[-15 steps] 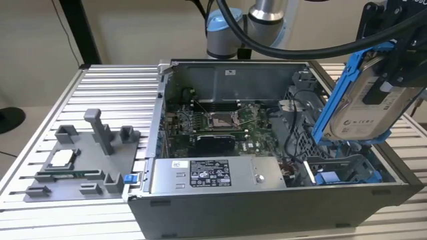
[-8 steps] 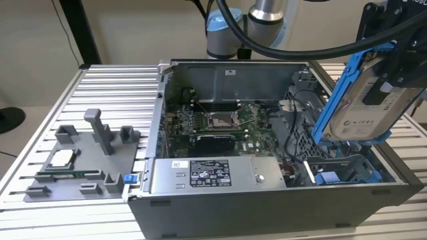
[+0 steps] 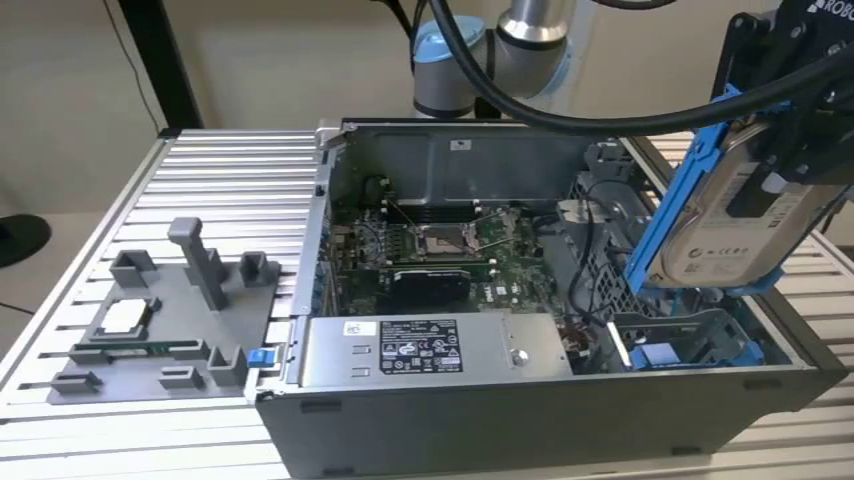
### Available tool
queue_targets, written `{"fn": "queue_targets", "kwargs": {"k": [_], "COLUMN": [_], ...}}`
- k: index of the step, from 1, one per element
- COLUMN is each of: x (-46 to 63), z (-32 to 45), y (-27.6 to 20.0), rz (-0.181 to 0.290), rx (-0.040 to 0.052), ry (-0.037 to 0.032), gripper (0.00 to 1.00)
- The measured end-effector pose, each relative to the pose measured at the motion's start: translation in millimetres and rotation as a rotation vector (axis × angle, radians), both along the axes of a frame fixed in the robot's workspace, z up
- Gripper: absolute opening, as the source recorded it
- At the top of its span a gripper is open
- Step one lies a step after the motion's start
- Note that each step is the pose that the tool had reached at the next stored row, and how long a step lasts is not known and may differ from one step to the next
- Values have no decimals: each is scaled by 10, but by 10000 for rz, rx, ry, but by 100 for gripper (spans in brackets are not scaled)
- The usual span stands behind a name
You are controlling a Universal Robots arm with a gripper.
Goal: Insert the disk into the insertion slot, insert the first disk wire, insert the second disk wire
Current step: 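Insert the disk into the insertion slot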
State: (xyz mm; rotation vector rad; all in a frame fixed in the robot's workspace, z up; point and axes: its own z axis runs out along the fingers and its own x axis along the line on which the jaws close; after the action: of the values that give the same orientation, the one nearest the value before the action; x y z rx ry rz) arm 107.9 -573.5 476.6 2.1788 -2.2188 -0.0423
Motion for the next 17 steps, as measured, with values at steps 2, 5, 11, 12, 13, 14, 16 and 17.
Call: {"fn": "queue_targets", "kwargs": {"k": [2, 5, 11, 12, 13, 14, 16, 17], "x": [17, 51, 114, 122, 131, 137, 147, 151], "z": [-16, -43, -106, -115, -126, -136, -157, -167], "y": [-26, -68, -119, -122, -125, -126, -127, -127], "rz": [0, 0, 0, 0, 0, 0, 0, 0], "rx": [0, 8, 16, 16, 15, 16, 14, 15], "ry": [29, 104, 242, 259, 273, 283, 297, 301], "gripper": [0, 0, 0, 0, 0, 0, 0, 0]}}
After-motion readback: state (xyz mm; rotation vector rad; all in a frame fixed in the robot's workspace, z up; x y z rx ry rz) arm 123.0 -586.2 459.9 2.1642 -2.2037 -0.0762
